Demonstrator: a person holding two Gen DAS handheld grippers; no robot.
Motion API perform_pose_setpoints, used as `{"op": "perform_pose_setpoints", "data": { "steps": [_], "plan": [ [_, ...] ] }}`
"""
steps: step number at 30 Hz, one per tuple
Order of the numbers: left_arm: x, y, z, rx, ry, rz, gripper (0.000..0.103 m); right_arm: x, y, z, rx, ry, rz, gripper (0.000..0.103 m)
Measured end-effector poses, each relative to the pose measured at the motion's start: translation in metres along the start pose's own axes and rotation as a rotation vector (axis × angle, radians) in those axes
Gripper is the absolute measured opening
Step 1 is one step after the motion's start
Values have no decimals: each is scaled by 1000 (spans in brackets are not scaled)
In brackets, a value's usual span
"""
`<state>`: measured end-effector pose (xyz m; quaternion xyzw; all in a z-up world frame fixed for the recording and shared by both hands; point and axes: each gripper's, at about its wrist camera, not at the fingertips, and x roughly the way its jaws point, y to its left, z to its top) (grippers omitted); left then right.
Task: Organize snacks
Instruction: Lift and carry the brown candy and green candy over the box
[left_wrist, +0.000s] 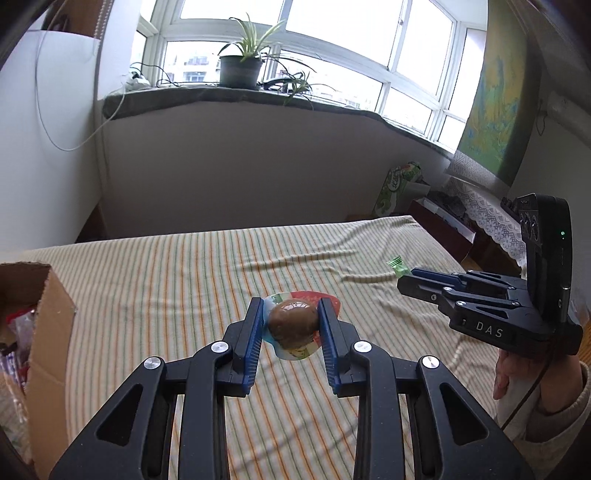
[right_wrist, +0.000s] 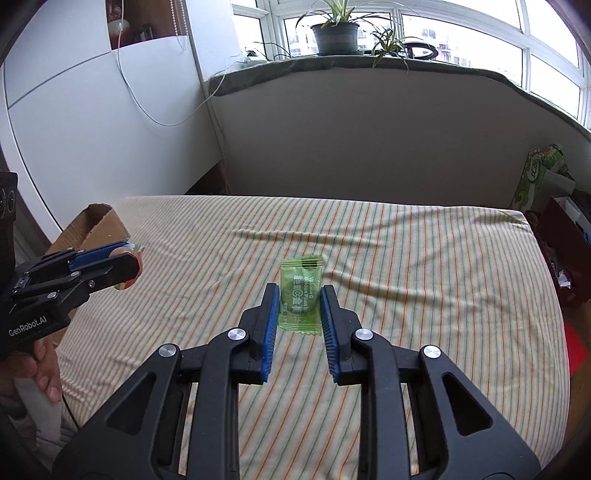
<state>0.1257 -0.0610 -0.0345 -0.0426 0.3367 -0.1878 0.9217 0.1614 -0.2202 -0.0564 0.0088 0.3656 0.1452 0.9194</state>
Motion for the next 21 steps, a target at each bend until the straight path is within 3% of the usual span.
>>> {"op": "perform_pose_setpoints", "data": {
  "steps": [10, 21],
  "plan": [
    [-69, 16, -16, -31, -104, 24, 27, -50, 67, 2, -68, -75, 1, 23],
    [-133, 80, -22, -134, -240, 99, 27, -55, 155, 21, -190, -94, 55, 23]
  ]
}}
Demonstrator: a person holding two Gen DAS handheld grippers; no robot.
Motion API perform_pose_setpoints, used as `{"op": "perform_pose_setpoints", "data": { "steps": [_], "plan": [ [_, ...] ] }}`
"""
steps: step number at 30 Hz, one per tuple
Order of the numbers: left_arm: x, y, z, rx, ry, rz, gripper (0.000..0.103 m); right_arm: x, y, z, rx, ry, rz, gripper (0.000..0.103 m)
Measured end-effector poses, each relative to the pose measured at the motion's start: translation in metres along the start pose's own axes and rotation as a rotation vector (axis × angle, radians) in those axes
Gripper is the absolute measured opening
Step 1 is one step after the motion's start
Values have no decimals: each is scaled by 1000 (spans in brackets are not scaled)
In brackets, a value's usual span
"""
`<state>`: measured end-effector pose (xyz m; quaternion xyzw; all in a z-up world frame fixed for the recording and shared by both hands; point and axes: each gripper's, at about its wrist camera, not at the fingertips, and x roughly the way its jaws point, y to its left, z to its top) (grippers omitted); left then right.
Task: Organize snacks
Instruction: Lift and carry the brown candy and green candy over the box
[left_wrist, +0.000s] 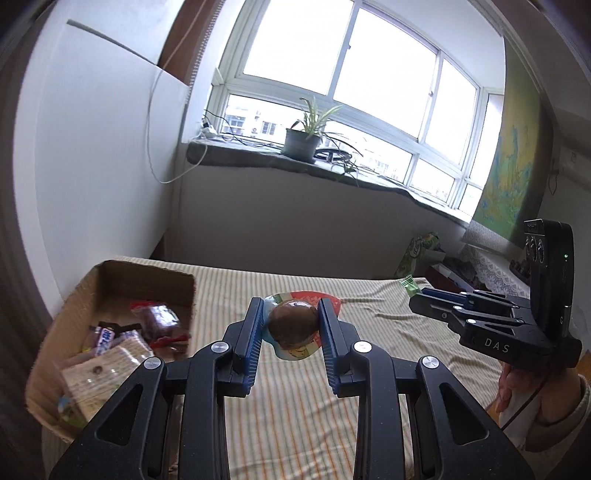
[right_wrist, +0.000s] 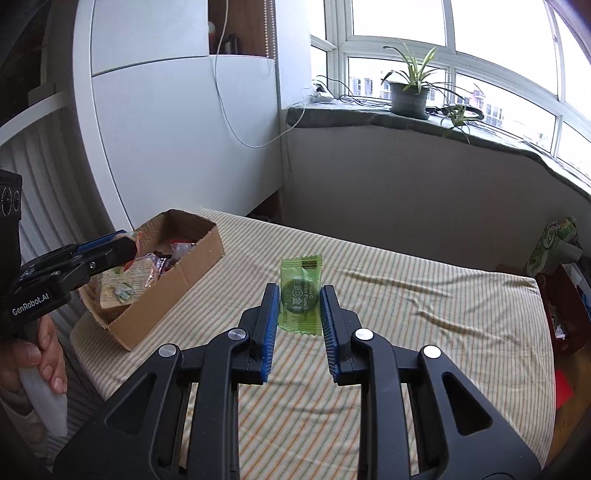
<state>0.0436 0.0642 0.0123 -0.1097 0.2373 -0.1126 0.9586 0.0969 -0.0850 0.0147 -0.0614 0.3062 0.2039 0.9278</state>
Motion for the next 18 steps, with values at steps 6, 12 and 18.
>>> {"op": "perform_pose_setpoints", "data": {
  "steps": [6, 12, 18],
  "plan": [
    [-22, 58, -8, -78, -19, 102, 27, 27, 57, 17, -69, 12, 82, 23],
    [-42, 106, -22, -151, -25, 190, 27, 62, 123, 26, -161, 42, 185, 23],
    [-45, 130, -31, -189, -14, 214, 27, 87, 169, 32, -226, 68, 250, 24]
  ]
}}
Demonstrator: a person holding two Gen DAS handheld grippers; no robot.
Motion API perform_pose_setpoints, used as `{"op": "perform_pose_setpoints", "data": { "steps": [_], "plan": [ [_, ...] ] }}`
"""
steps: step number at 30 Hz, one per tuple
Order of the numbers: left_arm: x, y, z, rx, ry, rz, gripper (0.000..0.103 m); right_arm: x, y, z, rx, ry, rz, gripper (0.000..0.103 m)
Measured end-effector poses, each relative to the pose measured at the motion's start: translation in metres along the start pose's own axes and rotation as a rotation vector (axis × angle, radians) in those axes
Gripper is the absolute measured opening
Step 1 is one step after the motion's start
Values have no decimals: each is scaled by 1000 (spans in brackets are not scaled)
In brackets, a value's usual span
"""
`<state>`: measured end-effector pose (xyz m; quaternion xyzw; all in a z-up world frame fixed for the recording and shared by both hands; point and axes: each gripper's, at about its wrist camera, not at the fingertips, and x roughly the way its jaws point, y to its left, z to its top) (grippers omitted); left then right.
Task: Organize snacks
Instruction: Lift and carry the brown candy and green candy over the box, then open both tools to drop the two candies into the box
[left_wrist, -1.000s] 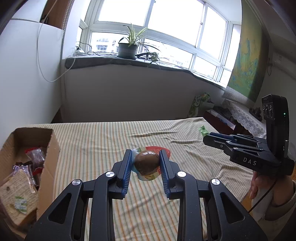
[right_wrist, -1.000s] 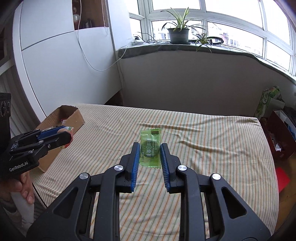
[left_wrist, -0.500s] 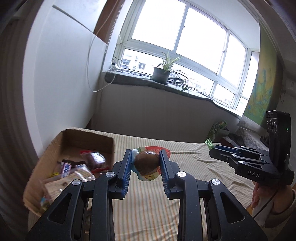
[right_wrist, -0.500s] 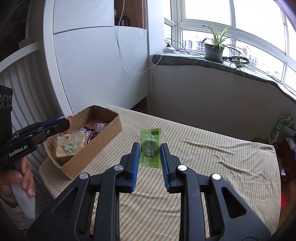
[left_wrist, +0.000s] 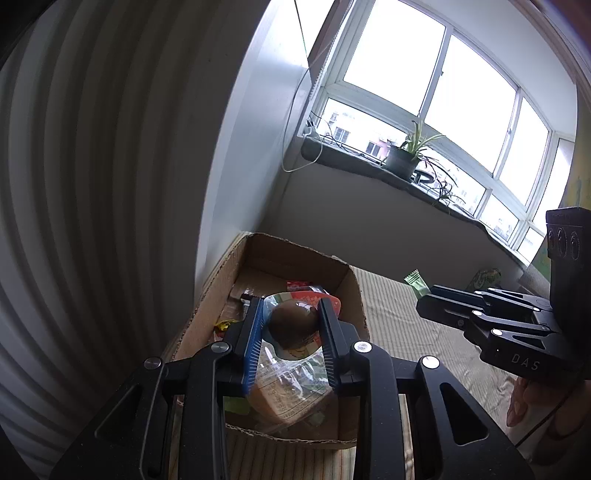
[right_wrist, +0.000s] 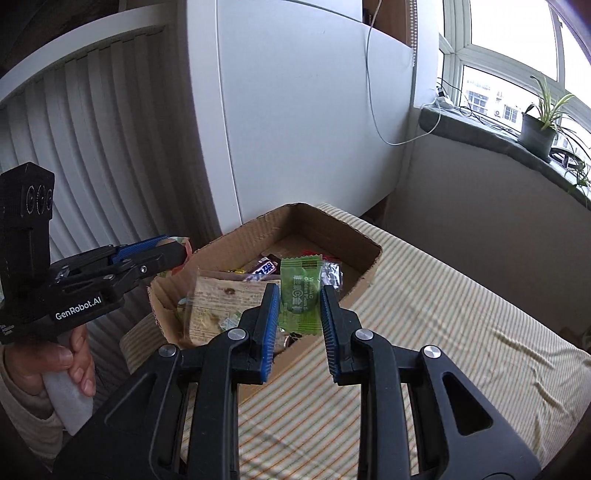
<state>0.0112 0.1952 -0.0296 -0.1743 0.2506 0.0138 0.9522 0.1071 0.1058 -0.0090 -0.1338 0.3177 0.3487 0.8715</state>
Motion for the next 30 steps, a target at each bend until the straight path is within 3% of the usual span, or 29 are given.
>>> {"op": "perform_pose_setpoints", "data": {
  "steps": [17, 18, 19, 21, 26, 30],
  "plan": [
    [56, 6, 3, 4, 86, -18, 30, 70, -9, 30, -37, 46, 22, 25],
    [58, 6, 3, 4, 89, -8, 37, 74, -10, 30, -42, 45, 21, 30],
    [57, 7, 2, -3, 87, 3, 53, 77, -11, 29, -47, 44, 11, 35],
    [52, 12, 3, -37, 62, 14, 71, 77, -16, 26, -40, 26, -6, 56],
    [42, 11, 4, -24, 41, 53, 71, 65, -34, 13, 30, 6, -22, 59],
    [31, 3, 5, 4, 22, 55, 72, 52, -37, 3, 54, -13, -32, 71]
  ]
}}
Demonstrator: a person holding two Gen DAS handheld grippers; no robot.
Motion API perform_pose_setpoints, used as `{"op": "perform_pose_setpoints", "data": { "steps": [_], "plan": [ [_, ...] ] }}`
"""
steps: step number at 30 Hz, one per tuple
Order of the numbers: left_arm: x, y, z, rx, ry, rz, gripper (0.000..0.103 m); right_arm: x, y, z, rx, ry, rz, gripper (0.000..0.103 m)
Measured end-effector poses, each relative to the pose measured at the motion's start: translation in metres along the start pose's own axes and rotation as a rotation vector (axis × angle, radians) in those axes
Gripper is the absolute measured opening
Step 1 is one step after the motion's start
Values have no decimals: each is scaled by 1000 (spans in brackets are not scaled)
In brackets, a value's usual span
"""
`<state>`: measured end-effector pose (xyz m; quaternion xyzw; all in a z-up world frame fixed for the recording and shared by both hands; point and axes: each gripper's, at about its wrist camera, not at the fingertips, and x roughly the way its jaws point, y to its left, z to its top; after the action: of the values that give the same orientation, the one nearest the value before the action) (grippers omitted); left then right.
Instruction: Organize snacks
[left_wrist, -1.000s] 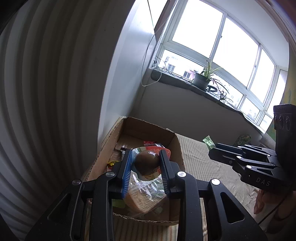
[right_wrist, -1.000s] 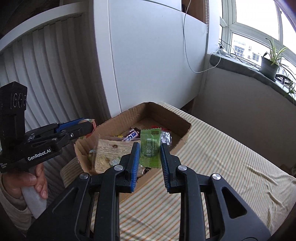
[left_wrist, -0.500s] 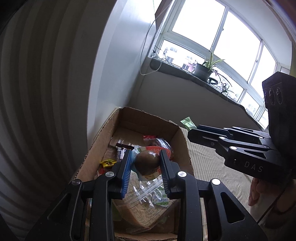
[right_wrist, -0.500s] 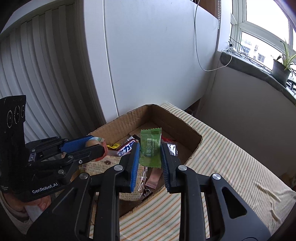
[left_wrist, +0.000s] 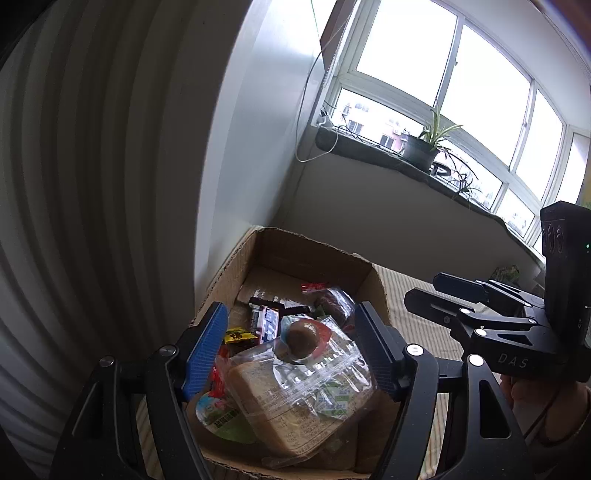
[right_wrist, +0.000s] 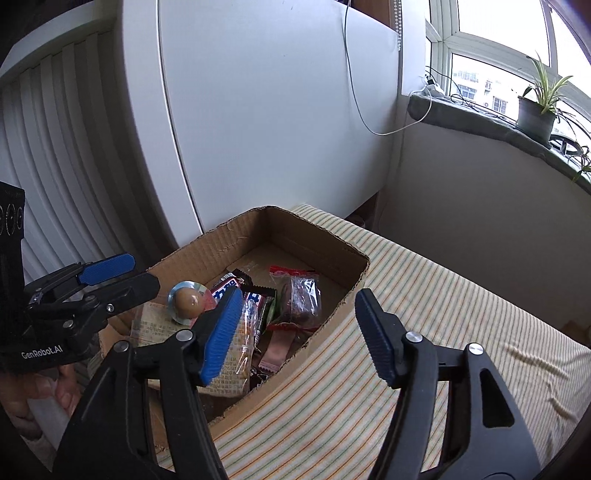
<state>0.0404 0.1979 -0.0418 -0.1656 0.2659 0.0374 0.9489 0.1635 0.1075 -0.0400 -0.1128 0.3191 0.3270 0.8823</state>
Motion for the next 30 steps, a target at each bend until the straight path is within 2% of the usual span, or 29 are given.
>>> {"op": "perform_pose_setpoints", "data": {
  "steps": [6, 12, 17, 30],
  "plan": [
    [-17, -4, -1, 0, -24, -37, 75, -21, 5, -9, 27, -50, -22, 74],
    [-27, 1, -6, -14, -35, -81, 76, -28, 27, -13, 2, -44, -57, 81],
    [-26, 3, -5, -6, -18, -115, 76, -27, 41, -16, -16, -15, -74, 81],
    [-32, 8, -1, -8, -28, -105, 76, -35, 59, -11, -23, -36, -87, 82]
  ]
}}
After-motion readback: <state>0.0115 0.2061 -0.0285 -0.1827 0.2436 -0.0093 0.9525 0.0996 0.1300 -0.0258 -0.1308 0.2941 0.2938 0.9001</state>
